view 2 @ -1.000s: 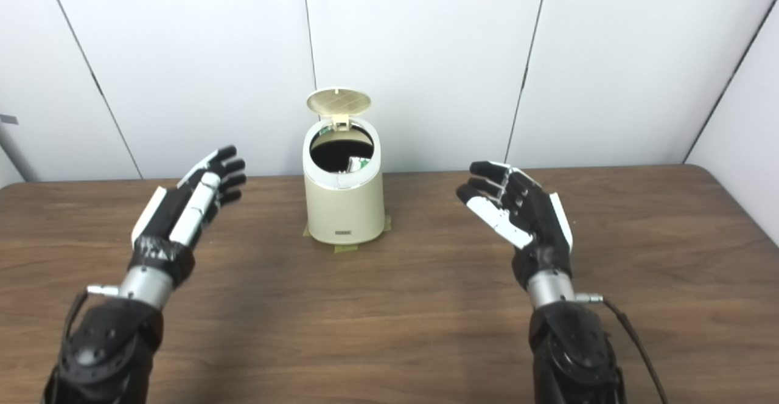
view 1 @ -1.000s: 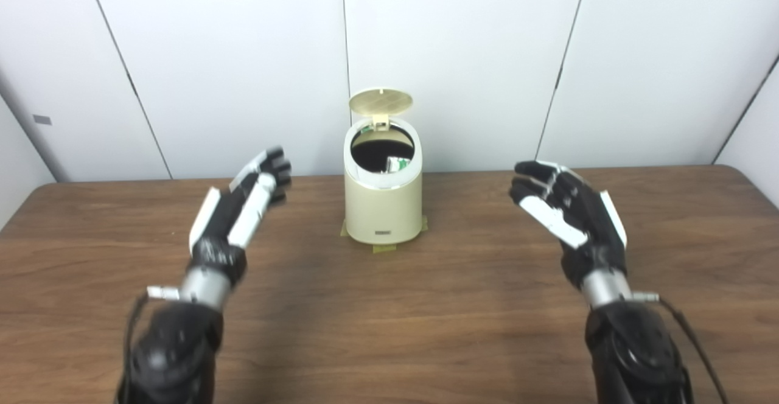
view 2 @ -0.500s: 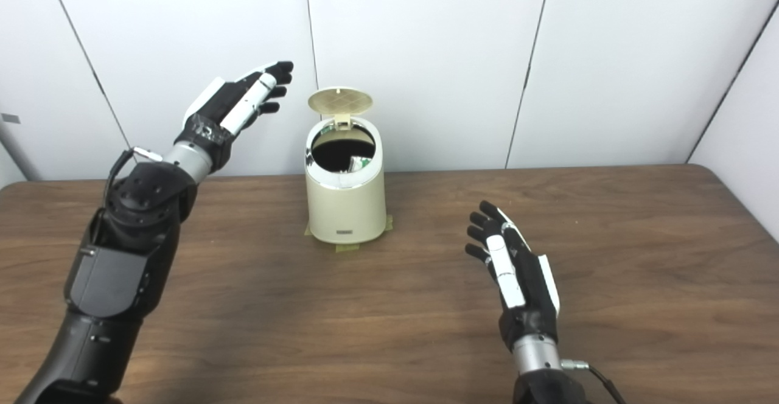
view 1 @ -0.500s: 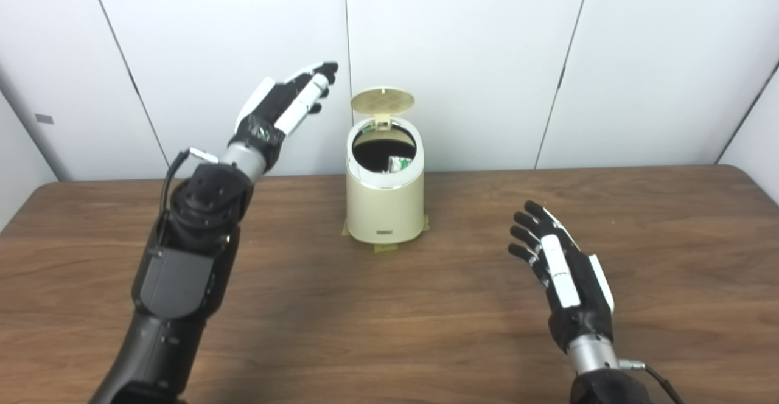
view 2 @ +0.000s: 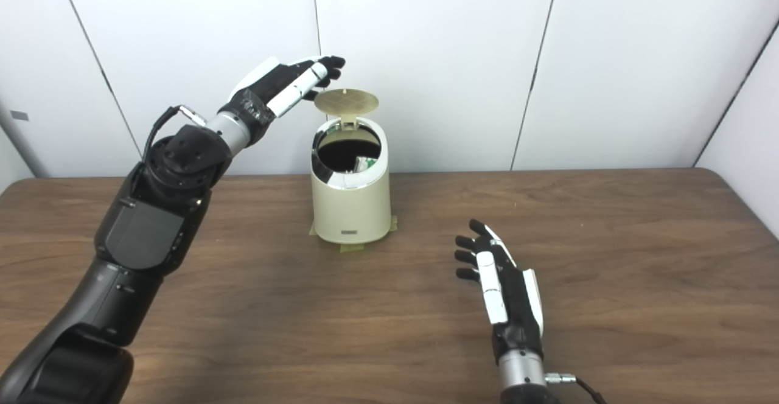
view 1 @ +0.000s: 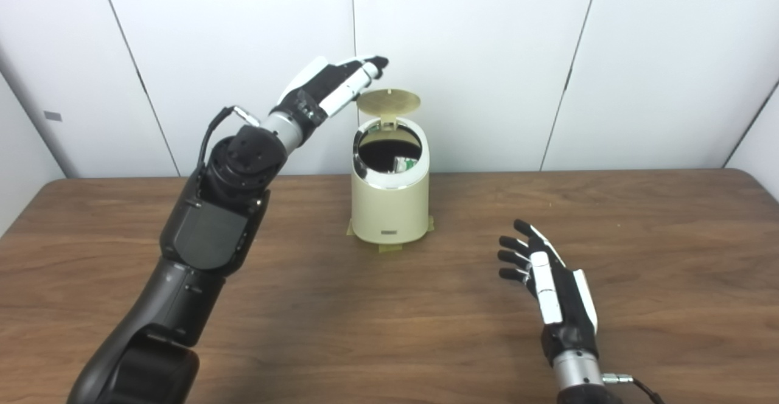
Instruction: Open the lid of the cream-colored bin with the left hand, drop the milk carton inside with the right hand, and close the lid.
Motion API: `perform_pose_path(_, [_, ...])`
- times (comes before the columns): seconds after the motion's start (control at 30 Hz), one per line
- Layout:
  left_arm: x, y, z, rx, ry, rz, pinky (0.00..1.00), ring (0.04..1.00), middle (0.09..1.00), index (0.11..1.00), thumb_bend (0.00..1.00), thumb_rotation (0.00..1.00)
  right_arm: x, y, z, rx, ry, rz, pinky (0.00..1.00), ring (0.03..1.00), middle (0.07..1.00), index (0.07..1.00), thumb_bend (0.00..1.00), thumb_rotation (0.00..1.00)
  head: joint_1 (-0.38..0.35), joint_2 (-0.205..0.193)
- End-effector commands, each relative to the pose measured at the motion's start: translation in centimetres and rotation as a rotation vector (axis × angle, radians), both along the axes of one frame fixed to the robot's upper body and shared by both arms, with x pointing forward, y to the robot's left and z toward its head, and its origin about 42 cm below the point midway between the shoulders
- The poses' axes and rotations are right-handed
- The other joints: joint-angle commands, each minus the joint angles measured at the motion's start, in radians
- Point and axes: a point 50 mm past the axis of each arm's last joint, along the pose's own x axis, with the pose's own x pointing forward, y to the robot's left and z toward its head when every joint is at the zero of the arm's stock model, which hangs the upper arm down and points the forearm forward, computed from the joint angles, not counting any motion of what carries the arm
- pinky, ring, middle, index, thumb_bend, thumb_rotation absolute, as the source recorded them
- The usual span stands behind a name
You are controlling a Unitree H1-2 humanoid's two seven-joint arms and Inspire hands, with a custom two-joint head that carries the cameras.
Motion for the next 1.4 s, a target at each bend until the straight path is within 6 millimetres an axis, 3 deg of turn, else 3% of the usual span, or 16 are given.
perform_pose_path(0.0, [0.4,-0.3,4.1,0.037,-0.13,-0.008,0.88,0.893,0.858,0.853,0.43,0.86,0.6,0.4,1.4,-0.026,-0.071,-0.002,0.65,0.746,0.775,0.873,0.37,1.0,0.001,0.002])
perform_pose_path(0.1, [-0.2,-0.5,4.1,0.101,-0.174,-0.024,0.88,0.886,0.844,0.838,0.4,0.86,0.6,0.5,1.4,-0.042,-0.056,0.003,0.65,0.745,0.78,0.878,0.36,1.0,0.0,0.0])
perform_pose_path(0.23, [-1.2,-0.2,3.7,0.282,-0.324,-0.047,0.78,0.794,0.777,0.797,0.4,0.92,0.6,0.5,1.1,-0.082,-0.027,-0.025,0.64,0.733,0.771,0.866,0.38,1.0,-0.004,0.001])
perform_pose_path(0.5, [-2.1,-0.1,3.2,0.569,-0.51,-0.087,0.68,0.721,0.739,0.735,0.49,0.8,0.4,0.7,1.0,-0.125,-0.021,-0.059,0.73,0.739,0.748,0.846,0.41,1.0,-0.009,0.008])
perform_pose_path(0.73, [-2.9,-0.2,2.0,0.675,-0.526,-0.139,0.59,0.647,0.68,0.711,0.49,0.79,-0.2,1.1,0.6,-0.163,-0.04,-0.039,0.71,0.737,0.732,0.839,0.41,1.0,-0.01,0.023])
perform_pose_path(1.1, [-3.6,-1.1,-1.8,0.838,-0.476,-0.249,0.75,0.696,0.703,0.744,0.48,0.84,-0.7,0.7,0.9,-0.221,-0.028,-0.048,0.81,0.767,0.735,0.851,0.41,1.0,-0.015,0.041])
perform_pose_path(1.23, [-3.7,-1.4,-3.5,0.892,-0.474,-0.274,0.79,0.741,0.734,0.758,0.51,0.88,-0.9,0.7,1.0,-0.228,-0.03,-0.045,0.81,0.76,0.728,0.851,0.39,1.0,-0.018,0.047])
perform_pose_path(1.37, [-4.0,-1.9,-4.9,0.962,-0.4,-0.302,0.87,0.818,0.806,0.826,0.51,0.94,-1.2,0.6,1.1,-0.238,-0.032,-0.043,0.78,0.754,0.723,0.85,0.4,1.0,-0.019,0.055])
